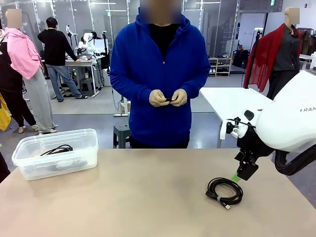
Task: Organize and store the cables.
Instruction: Place the USB Extension Cable into the Organizing box.
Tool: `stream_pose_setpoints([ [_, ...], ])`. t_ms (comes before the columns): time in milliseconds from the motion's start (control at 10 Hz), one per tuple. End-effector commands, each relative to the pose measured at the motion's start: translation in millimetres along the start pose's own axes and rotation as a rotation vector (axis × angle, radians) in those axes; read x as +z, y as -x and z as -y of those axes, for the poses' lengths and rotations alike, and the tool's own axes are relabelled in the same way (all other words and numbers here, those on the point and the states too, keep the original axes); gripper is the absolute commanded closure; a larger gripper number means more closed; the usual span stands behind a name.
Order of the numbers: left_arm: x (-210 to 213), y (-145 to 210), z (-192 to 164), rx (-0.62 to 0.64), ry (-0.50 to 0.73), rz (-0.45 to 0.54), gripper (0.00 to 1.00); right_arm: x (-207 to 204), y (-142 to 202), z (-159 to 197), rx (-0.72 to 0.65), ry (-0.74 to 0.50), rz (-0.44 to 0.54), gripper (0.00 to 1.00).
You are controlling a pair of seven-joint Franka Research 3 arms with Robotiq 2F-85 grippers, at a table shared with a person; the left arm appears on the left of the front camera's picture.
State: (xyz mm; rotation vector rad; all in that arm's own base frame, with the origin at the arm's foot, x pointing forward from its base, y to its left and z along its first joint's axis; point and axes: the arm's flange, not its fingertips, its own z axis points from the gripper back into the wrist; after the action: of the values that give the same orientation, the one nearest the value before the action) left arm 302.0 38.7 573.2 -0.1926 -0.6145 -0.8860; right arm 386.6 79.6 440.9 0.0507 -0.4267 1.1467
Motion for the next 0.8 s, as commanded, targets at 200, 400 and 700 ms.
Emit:
stream_pose_setpoints([
  [200, 0, 0, 0, -0.007, 0.000, -0.005, 0.00, 3, -2, -2, 0.010, 0.001, 0.002, 0.00],
  [400, 0, 0, 0, -0.007, 0.000, -0.005, 0.00, 3, -2, -2, 0.010, 0.001, 0.002, 0.00],
  [700, 0, 0, 0, -0.007, 0.000, -0.005, 0.00, -12, 4, 4, -0.019, -0.025, -0.030, 0.00],
])
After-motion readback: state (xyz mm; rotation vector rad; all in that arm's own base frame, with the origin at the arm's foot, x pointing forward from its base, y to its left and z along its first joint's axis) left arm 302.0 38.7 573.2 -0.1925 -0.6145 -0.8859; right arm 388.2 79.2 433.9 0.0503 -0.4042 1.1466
